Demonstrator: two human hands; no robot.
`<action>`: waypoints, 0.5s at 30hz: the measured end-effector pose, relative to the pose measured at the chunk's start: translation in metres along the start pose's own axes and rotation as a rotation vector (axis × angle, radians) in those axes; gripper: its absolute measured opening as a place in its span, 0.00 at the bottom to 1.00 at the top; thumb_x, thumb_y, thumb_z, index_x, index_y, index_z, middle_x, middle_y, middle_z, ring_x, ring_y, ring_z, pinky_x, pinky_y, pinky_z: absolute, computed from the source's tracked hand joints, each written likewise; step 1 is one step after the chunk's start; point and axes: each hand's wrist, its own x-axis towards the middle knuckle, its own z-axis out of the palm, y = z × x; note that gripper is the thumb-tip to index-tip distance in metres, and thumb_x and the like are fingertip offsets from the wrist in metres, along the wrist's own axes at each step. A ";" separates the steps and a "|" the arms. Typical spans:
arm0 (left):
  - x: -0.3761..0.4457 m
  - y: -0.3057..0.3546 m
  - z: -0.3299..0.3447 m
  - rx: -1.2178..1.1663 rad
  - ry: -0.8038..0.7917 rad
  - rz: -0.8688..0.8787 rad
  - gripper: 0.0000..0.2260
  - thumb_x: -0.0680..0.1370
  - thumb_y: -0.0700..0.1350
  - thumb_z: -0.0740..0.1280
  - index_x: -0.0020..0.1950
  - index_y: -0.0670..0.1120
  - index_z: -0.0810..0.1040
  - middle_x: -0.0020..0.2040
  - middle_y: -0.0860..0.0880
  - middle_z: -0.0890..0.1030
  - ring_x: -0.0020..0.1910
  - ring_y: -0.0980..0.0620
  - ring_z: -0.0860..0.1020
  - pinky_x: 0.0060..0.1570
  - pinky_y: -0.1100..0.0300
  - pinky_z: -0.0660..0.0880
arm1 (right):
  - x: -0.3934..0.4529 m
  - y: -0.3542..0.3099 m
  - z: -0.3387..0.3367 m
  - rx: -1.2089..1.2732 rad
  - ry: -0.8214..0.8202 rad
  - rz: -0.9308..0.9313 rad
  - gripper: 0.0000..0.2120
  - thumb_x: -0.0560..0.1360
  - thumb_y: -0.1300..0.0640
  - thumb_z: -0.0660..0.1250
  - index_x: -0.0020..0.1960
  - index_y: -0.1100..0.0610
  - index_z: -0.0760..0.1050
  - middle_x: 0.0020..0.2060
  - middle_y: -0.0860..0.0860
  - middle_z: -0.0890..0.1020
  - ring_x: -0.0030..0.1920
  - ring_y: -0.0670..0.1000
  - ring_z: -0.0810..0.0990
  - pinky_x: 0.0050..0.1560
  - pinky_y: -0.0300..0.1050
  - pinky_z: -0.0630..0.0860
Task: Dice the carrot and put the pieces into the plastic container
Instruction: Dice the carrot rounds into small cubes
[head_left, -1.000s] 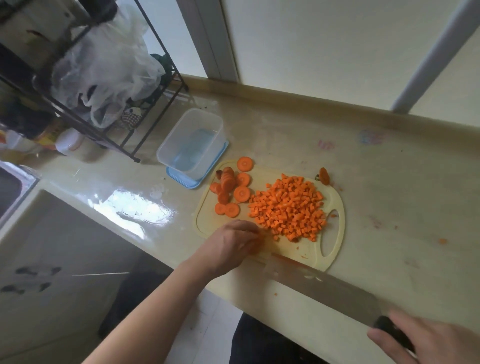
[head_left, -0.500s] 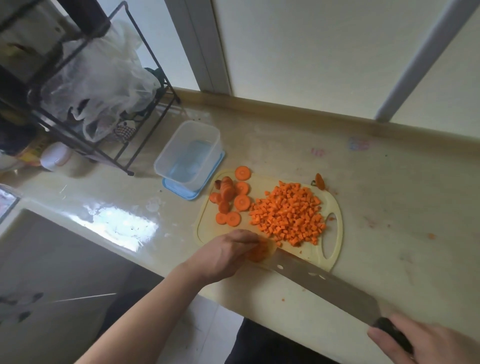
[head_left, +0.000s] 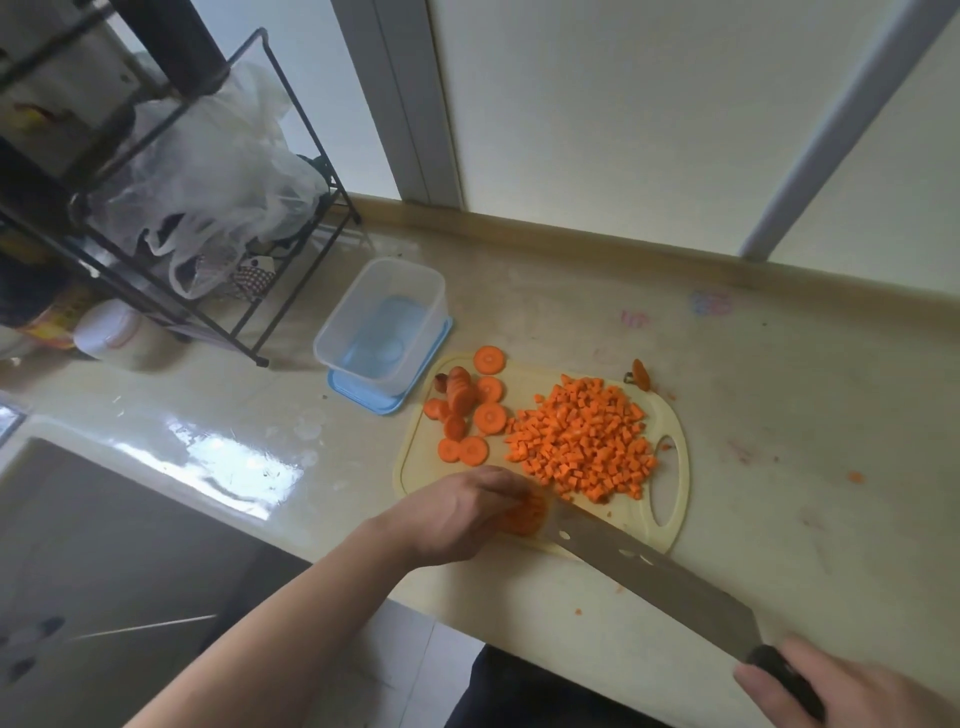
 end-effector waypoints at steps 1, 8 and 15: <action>0.000 0.000 -0.001 -0.009 -0.002 0.004 0.12 0.77 0.31 0.68 0.58 0.37 0.84 0.63 0.42 0.81 0.62 0.46 0.78 0.66 0.64 0.72 | -0.001 0.000 0.001 0.005 0.026 0.004 0.29 0.70 0.24 0.46 0.36 0.50 0.65 0.17 0.43 0.70 0.17 0.45 0.68 0.17 0.40 0.65; 0.001 -0.002 -0.005 0.041 0.037 -0.012 0.14 0.78 0.43 0.70 0.62 0.42 0.82 0.61 0.44 0.80 0.55 0.45 0.78 0.56 0.55 0.77 | 0.003 -0.009 0.001 0.043 0.145 -0.015 0.33 0.72 0.27 0.46 0.25 0.50 0.69 0.18 0.44 0.70 0.19 0.45 0.67 0.24 0.38 0.70; 0.006 0.005 -0.002 0.201 -0.033 0.007 0.17 0.78 0.52 0.64 0.60 0.44 0.82 0.63 0.44 0.80 0.54 0.42 0.79 0.51 0.51 0.78 | -0.001 0.007 0.009 0.054 0.017 0.181 0.37 0.66 0.20 0.42 0.28 0.50 0.70 0.18 0.45 0.72 0.17 0.43 0.69 0.17 0.38 0.67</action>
